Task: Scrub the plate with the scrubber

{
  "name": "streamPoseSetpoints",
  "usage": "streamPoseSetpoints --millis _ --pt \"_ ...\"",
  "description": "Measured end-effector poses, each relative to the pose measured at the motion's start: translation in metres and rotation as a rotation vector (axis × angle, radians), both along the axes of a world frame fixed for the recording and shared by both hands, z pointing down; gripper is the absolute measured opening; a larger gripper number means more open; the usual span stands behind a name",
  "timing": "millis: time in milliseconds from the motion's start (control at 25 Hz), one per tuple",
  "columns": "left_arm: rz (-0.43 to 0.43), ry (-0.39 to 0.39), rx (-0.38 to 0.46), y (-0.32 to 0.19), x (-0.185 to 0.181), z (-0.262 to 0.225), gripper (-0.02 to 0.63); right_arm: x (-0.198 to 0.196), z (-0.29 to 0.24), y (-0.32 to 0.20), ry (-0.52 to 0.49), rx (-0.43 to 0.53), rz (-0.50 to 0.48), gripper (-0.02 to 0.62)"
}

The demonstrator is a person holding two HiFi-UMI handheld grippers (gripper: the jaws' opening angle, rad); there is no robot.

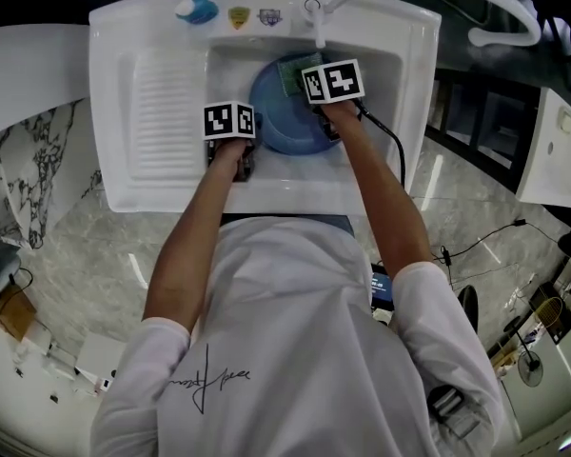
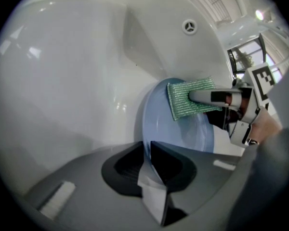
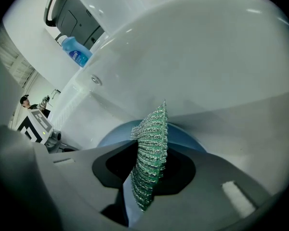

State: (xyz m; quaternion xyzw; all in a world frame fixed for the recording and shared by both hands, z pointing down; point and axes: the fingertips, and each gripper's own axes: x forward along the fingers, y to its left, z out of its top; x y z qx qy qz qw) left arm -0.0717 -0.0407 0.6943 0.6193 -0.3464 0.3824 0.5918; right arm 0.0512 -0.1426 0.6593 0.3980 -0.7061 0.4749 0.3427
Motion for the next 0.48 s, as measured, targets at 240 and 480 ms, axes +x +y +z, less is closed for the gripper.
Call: streamPoseSetpoints --millis 240,480 --pt "0.000 0.001 0.000 0.000 0.001 0.000 0.083 0.016 -0.002 -0.001 0.030 0.016 0.054 0.072" --pt "0.003 0.009 0.002 0.000 0.001 0.000 0.083 0.030 -0.003 0.002 0.050 0.026 0.111 0.075"
